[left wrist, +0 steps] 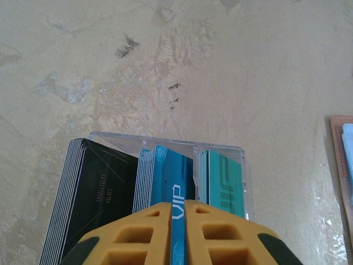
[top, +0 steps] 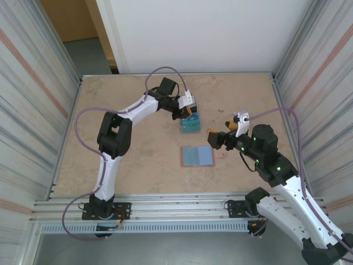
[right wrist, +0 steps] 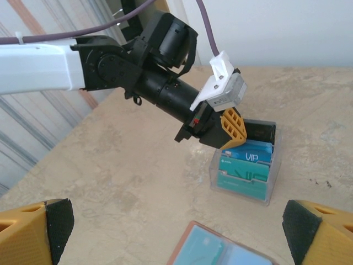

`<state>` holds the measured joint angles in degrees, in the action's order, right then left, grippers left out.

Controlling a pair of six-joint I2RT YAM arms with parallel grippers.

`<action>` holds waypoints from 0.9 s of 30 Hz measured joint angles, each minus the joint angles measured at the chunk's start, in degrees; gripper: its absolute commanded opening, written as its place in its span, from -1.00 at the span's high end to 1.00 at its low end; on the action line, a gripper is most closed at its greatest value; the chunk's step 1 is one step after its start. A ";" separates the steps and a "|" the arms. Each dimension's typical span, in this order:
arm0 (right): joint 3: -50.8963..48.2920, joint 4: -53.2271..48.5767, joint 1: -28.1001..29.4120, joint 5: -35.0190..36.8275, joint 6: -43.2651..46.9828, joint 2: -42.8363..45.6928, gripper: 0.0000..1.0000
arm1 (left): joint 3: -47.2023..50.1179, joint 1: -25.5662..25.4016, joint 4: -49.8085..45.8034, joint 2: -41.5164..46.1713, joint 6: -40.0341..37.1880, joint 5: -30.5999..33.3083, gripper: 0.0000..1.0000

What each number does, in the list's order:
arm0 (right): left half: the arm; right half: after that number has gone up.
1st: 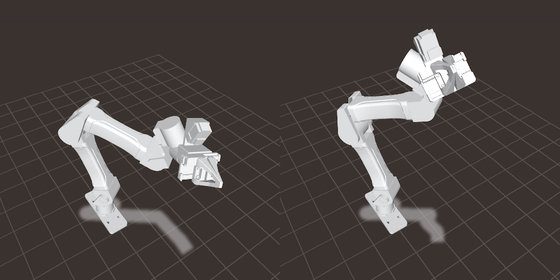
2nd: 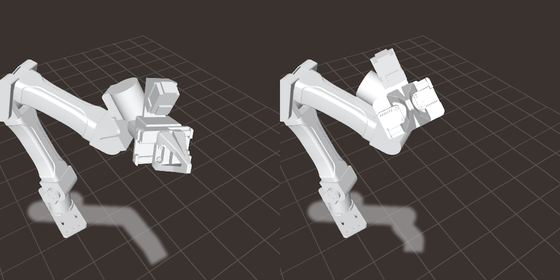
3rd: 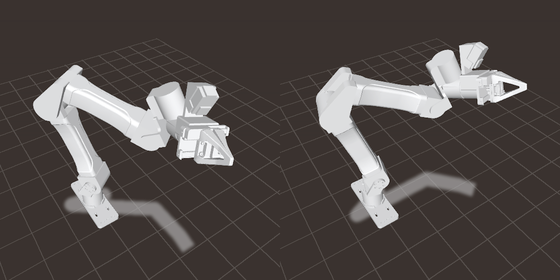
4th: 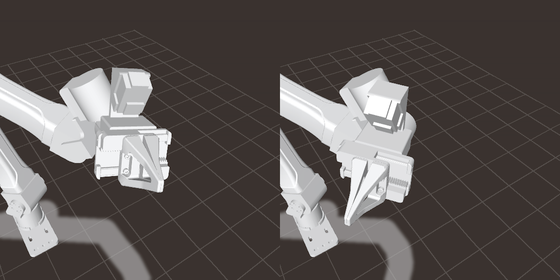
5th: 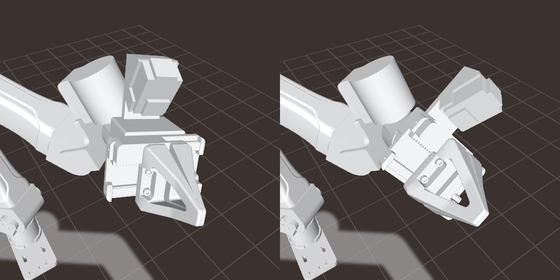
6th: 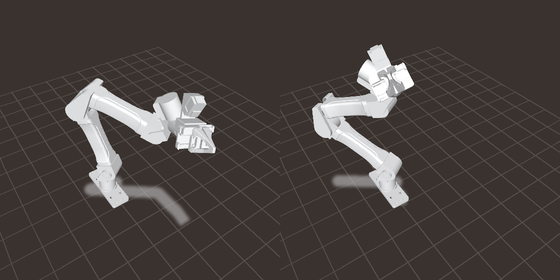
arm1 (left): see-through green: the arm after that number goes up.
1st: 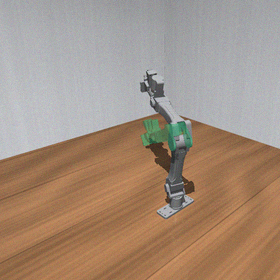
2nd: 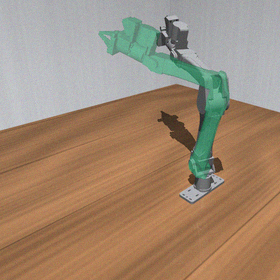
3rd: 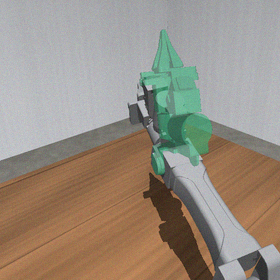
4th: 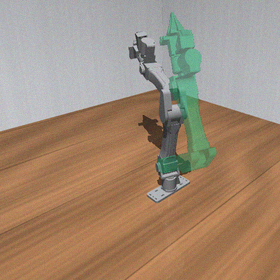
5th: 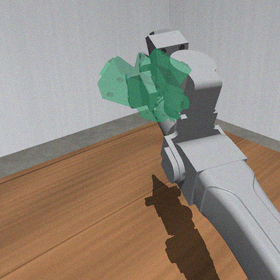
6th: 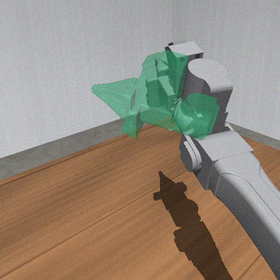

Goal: Take the credit cards out of the card holder

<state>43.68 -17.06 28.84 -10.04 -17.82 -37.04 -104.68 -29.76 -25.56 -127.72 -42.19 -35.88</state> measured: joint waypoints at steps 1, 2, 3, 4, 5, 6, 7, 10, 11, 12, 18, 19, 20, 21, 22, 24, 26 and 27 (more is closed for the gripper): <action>0.00 -0.15 0.00 0.00 -0.07 0.00 -0.97 | 0.00 0.00 0.00 0.00 0.00 0.00 0.72; 0.00 -0.28 0.00 0.02 -0.20 0.00 -0.97 | 0.00 0.00 -0.02 0.04 0.02 0.00 0.68; 0.00 -0.55 0.00 0.22 -0.26 -0.04 -0.97 | 0.02 0.00 -0.04 0.13 0.04 0.02 0.62; 0.00 -0.83 0.00 0.50 -0.46 -0.11 -0.97 | 0.07 0.00 -0.04 0.35 0.26 0.09 0.60; 0.00 -1.25 0.00 1.09 -0.81 -0.35 -0.97 | 0.24 0.00 0.00 0.61 0.42 0.13 0.60; 0.02 -1.68 0.00 1.66 -1.18 -0.61 -0.97 | 0.59 0.00 0.07 1.18 0.55 0.15 0.59; 0.09 -2.27 0.00 2.51 -1.44 -1.07 -0.97 | 1.29 0.00 0.17 2.01 0.96 0.22 0.57; 0.87 -4.33 0.00 4.87 -2.47 -3.39 -0.97 | 5.09 0.00 1.38 5.97 2.67 0.94 0.29; 1.25 -4.96 0.00 5.75 -2.78 -4.35 -0.98 | 6.62 0.00 1.90 7.69 3.26 1.20 0.16; 1.66 -5.66 0.00 6.40 -3.06 -5.57 -0.98 | 8.48 0.00 2.73 9.77 3.98 1.44 0.03; 4.76 -10.01 0.55 10.36 -6.12 -13.90 -0.63 | 22.43 0.00 10.69 24.22 9.44 5.14 -0.97; 5.33 -10.62 1.05 11.23 -6.51 -15.45 -0.56 | 24.70 0.00 12.04 26.32 10.34 6.03 -0.97; 5.95 -11.32 1.97 12.33 -7.19 -17.20 -0.53 | 27.50 0.00 13.53 28.81 11.63 7.37 -0.97; 6.71 -12.28 3.37 13.84 -7.65 -19.15 -0.49 | 30.36 0.00 15.02 31.17 13.05 8.81 -0.97; 7.32 -13.09 4.63 15.04 -7.96 -20.81 -0.47 | 32.76 0.00 16.39 33.14 14.36 10.27 -0.97; 9.16 -14.88 8.13 17.88 -9.49 -25.38 -0.37 | 38.80 -0.20 18.97 37.92 17.99 14.32 -0.97; 10.86 -16.44 10.75 19.63 -11.02 -29.66 -0.31 | 43.91 -0.66 21.05 41.99 21.38 18.53 -0.97; 11.82 -17.27 11.91 20.41 -11.96 -32.00 -0.30 | 46.64 -1.11 21.97 44.22 23.34 20.81 -0.97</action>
<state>55.51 -34.33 40.75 10.37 -29.78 -69.04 -58.04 -30.87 -3.60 -83.50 -18.85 -15.07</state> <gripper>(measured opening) 0.662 0.986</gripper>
